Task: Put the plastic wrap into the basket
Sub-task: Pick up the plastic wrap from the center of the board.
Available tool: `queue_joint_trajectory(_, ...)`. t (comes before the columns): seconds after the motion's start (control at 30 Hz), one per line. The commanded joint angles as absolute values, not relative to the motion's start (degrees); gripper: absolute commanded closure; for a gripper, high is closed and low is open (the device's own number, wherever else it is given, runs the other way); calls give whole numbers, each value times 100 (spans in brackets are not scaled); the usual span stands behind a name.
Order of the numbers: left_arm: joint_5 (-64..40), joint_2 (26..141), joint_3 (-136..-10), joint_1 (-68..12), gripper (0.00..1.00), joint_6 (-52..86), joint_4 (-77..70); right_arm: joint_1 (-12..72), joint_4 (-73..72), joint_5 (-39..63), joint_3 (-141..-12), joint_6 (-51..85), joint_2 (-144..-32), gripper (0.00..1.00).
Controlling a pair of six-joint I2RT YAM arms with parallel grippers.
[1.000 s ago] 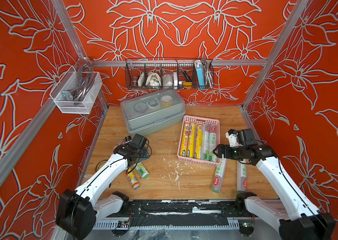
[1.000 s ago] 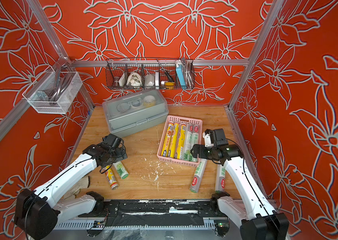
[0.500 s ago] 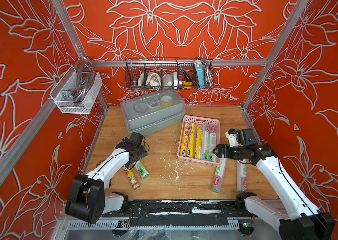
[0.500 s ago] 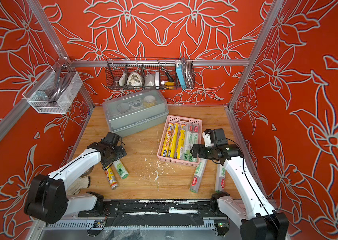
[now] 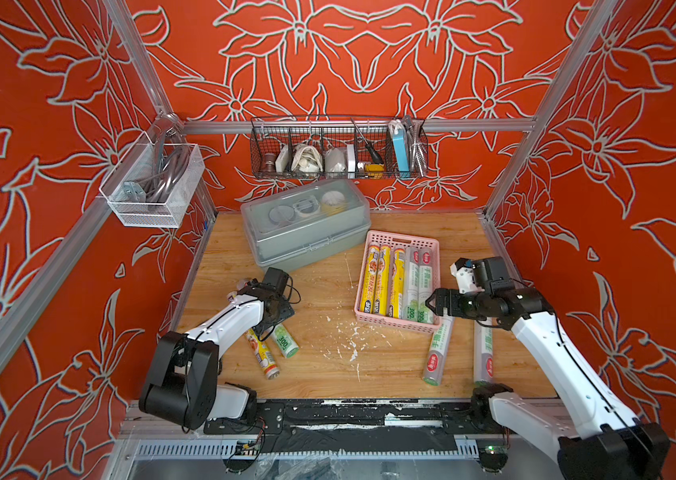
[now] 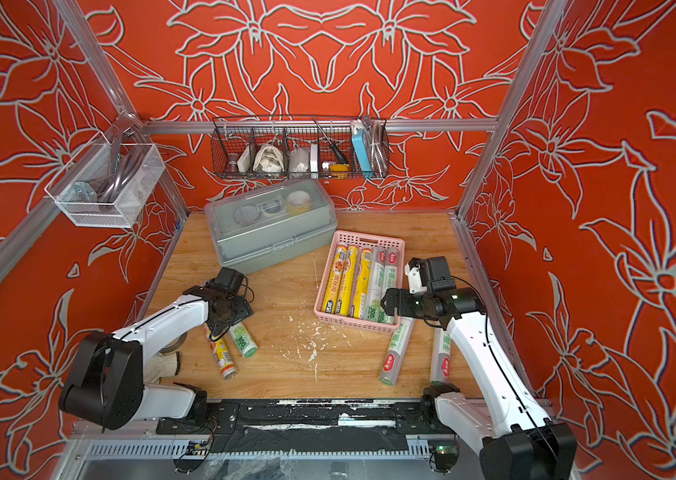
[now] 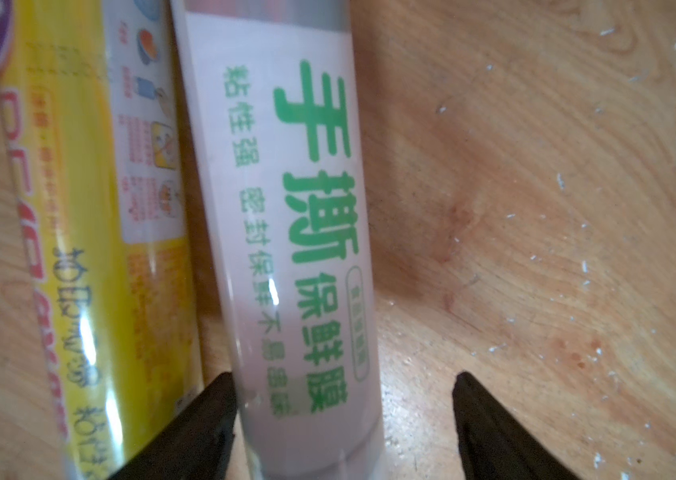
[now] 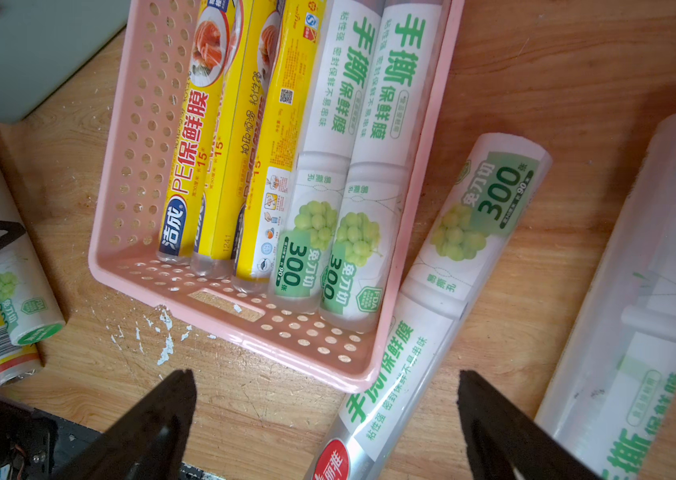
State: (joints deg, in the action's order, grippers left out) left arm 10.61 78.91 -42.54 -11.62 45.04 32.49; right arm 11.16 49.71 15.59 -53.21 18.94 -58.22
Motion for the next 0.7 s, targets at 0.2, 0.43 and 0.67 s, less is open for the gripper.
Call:
queue_joint_trajectory(0.2, 1125, 8270, -4193, -1125, 22, 4544, 3000, 1074, 5071, 1425, -5436, 1864, -5844, 2)
queue_joint_trajectory(0.43, 1021, 8411, -4128, -1125, 32, 4474, 2766, 1079, 5132, 1332, -5454, 1863, -5861, 3)
queue_joint_trajectory(0.67, 777, 8332, -4061, -1147, 46, 4512, 2732, 1081, 5138, 1336, -5462, 1869, -5836, 3)
